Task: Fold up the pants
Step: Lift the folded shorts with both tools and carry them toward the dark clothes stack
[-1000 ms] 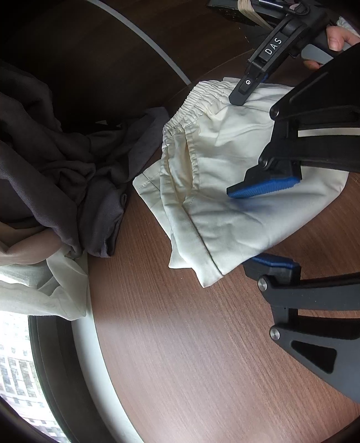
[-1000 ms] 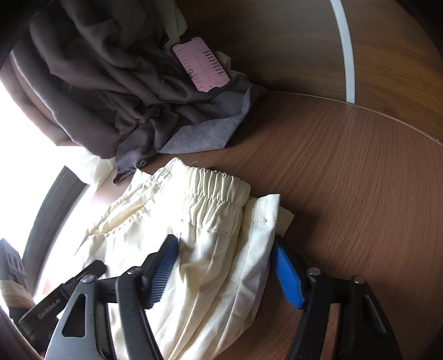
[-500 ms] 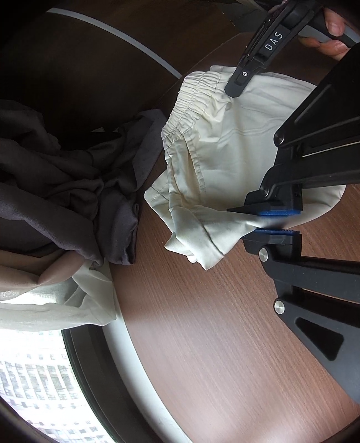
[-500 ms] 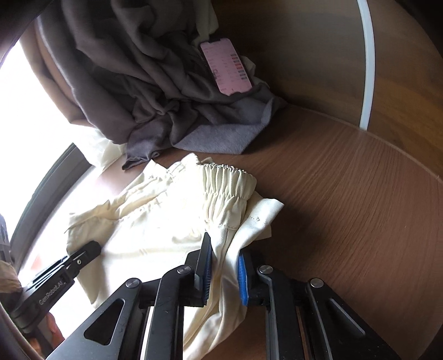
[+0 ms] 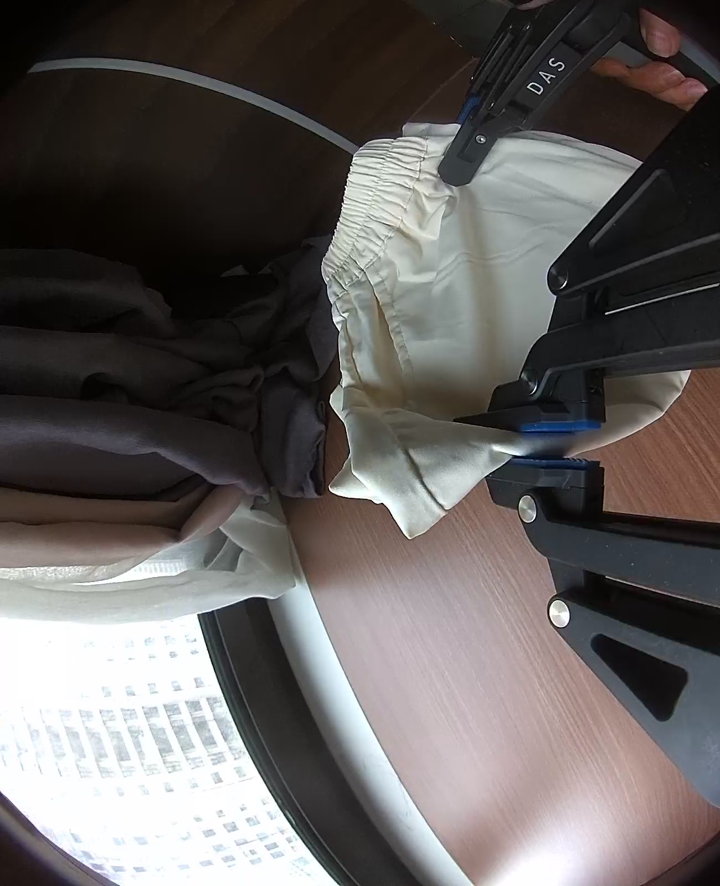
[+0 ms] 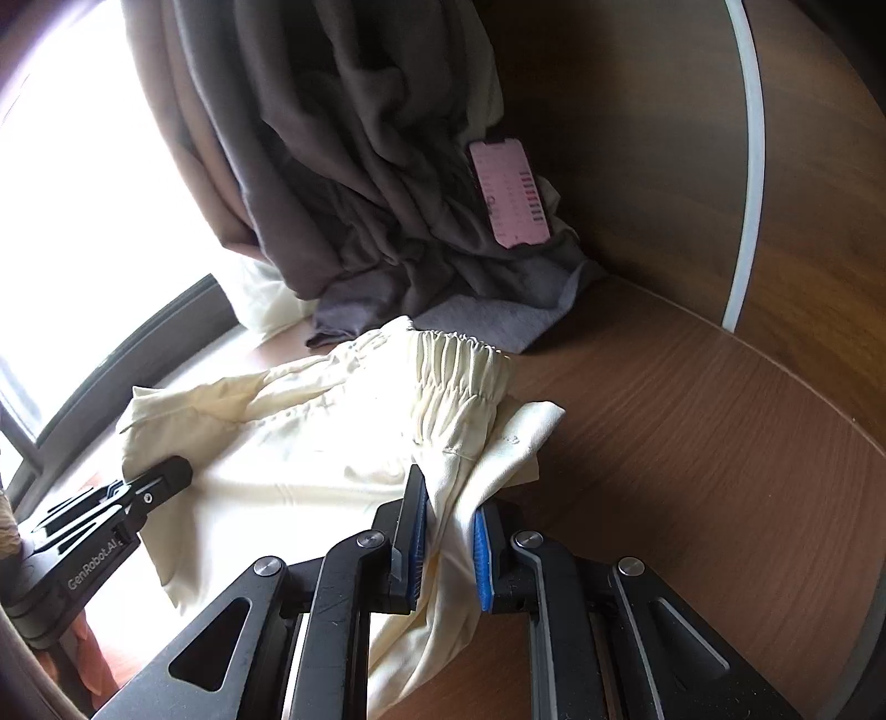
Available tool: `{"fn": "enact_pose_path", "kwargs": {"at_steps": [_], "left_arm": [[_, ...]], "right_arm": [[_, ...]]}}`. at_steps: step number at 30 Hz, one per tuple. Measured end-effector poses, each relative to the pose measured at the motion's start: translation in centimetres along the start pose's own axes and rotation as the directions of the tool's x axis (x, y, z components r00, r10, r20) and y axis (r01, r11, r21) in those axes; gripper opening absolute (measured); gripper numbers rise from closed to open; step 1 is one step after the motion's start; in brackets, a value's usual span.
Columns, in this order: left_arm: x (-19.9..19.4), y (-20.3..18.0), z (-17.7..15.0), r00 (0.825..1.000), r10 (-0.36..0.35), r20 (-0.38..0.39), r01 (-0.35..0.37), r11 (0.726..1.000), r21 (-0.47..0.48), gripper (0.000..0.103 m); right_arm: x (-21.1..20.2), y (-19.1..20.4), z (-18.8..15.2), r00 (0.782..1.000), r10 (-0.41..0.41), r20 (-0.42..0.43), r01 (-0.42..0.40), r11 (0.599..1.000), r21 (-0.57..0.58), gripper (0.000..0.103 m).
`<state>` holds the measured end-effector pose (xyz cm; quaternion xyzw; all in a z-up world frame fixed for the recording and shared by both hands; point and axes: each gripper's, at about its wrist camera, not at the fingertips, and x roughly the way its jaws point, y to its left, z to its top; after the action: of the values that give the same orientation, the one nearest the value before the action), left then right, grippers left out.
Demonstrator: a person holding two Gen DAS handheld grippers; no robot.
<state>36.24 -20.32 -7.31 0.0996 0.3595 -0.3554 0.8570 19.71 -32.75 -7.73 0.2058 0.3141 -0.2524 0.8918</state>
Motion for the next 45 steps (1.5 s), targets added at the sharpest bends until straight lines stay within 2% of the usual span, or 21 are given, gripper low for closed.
{"fn": "enact_pose_path", "kwargs": {"at_steps": [7,12,16,22,28,31,36,42,45], "left_arm": [[-4.5,-0.7,-0.5,0.995,0.087,0.058,-0.085,0.996,-0.034,0.008],[-8.1,-1.0,-1.0,0.98,0.168,0.11,-0.159,0.984,-0.085,0.008],[-10.8,-1.0,-1.8,0.959,0.245,0.14,-0.227,0.965,-0.132,0.008],[-13.7,0.0,-2.7,0.919,0.364,0.153,-0.329,0.92,-0.211,0.008],[-16.4,2.0,-4.0,0.884,0.438,0.163,-0.392,0.884,-0.253,0.008],[-17.7,3.8,-4.8,0.875,0.454,0.168,-0.4,0.873,-0.279,0.008],[-21.5,7.2,-7.3,0.87,0.46,0.176,-0.401,0.869,-0.289,0.008],[-24.9,12.6,-9.6,0.879,0.439,0.188,-0.387,0.885,-0.259,0.008],[-26.8,15.2,-10.9,0.888,0.415,0.197,-0.367,0.899,-0.239,0.008]], "right_arm": [[-2.9,0.2,0.7,0.996,0.088,0.026,-0.086,0.995,-0.05,0.015],[-5.0,0.8,1.2,0.986,0.16,0.049,-0.154,0.982,-0.114,0.015],[-6.4,1.6,1.6,0.971,0.231,0.054,-0.22,0.961,-0.165,0.015],[-7.7,3.8,1.8,0.939,0.343,0.032,-0.326,0.916,-0.234,0.015],[-8.6,6.7,1.4,0.904,0.427,0.016,-0.406,0.87,-0.28,0.015],[-9.1,8.8,0.9,0.892,0.452,0.009,-0.428,0.851,-0.305,0.015],[-10.6,12.6,-0.8,0.882,0.47,0.015,-0.44,0.836,-0.326,0.015],[-12.4,17.7,-3.7,0.887,0.462,0.024,-0.432,0.845,-0.317,0.015],[-13.4,20.7,-5.4,0.895,0.445,0.037,-0.412,0.854,-0.318,0.015]]}}
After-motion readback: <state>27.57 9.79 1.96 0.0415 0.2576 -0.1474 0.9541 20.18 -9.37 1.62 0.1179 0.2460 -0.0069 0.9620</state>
